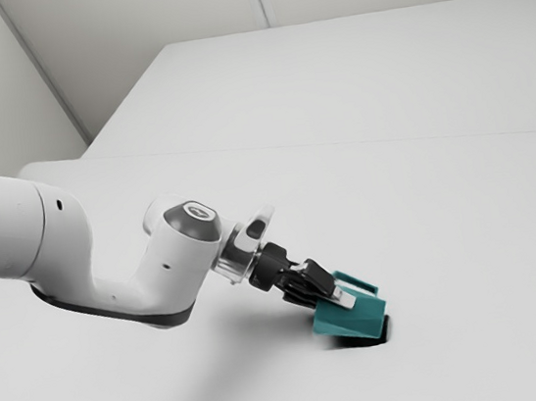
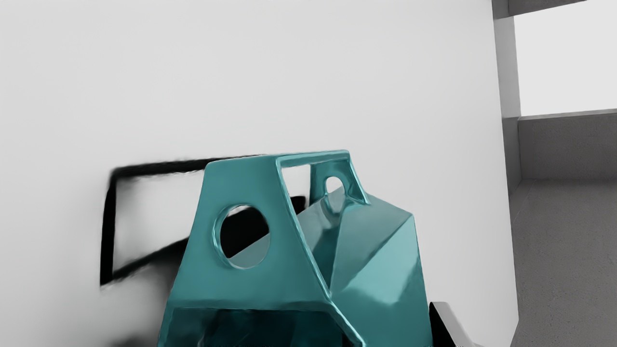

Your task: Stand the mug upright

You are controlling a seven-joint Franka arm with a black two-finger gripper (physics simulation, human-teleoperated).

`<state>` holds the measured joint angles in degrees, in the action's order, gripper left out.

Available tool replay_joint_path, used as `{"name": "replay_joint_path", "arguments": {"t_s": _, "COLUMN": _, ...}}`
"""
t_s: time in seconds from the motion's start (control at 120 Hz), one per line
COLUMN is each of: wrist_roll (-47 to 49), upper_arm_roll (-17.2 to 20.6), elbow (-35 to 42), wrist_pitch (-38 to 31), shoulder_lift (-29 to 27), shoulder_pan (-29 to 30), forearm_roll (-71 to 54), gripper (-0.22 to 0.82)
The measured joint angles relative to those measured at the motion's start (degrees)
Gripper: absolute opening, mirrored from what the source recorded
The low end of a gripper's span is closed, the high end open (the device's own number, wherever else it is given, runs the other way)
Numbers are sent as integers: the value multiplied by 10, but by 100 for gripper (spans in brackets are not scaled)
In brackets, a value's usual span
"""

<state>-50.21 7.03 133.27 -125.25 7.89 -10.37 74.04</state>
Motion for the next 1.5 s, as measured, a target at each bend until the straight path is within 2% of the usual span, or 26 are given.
{"name": "replay_joint_path", "arguments": {"t_s": 0.208, "wrist_roll": 0, "upper_arm_roll": 1, "elbow": 0, "wrist_pitch": -6, "shoulder_lift": -19, "shoulder_pan": -3, "forearm_roll": -4, "gripper": -12}}
{"name": "replay_joint_path", "arguments": {"t_s": 0.4, "wrist_roll": 9, "upper_arm_roll": 1, "elbow": -1, "wrist_pitch": -10, "shoulder_lift": -64, "shoulder_pan": -3, "forearm_roll": -40, "gripper": -16}}
{"name": "replay_joint_path", "arguments": {"t_s": 0.633, "wrist_roll": 70, "upper_arm_roll": 5, "elbow": -54, "wrist_pitch": 7, "shoulder_lift": -90, "shoulder_pan": 13, "forearm_roll": -244, "gripper": -17}}
{"name": "replay_joint_path", "arguments": {"t_s": 0.817, "wrist_roll": 134, "upper_arm_roll": 34, "elbow": -79, "wrist_pitch": 33, "shoulder_lift": -96, "shoulder_pan": 69, "forearm_roll": -421, "gripper": -18}}
{"name": "replay_joint_path", "arguments": {"t_s": 1.108, "wrist_roll": 226, "upper_arm_roll": 34, "elbow": -80, "wrist_pitch": 65, "shoulder_lift": -110, "shoulder_pan": 125, "forearm_roll": -645, "gripper": -18}}
{"name": "replay_joint_path", "arguments": {"t_s": 1.283, "wrist_roll": 280, "upper_arm_roll": 34, "elbow": -73, "wrist_pitch": 69, "shoulder_lift": -112, "shoulder_pan": 117, "forearm_roll": -736, "gripper": -18}}
{"name": "replay_joint_path", "arguments": {"t_s": 1.5, "wrist_roll": 342, "upper_arm_roll": 35, "elbow": -24, "wrist_pitch": 62, "shoulder_lift": -150, "shoulder_pan": 117, "forearm_roll": -776, "gripper": -18}}
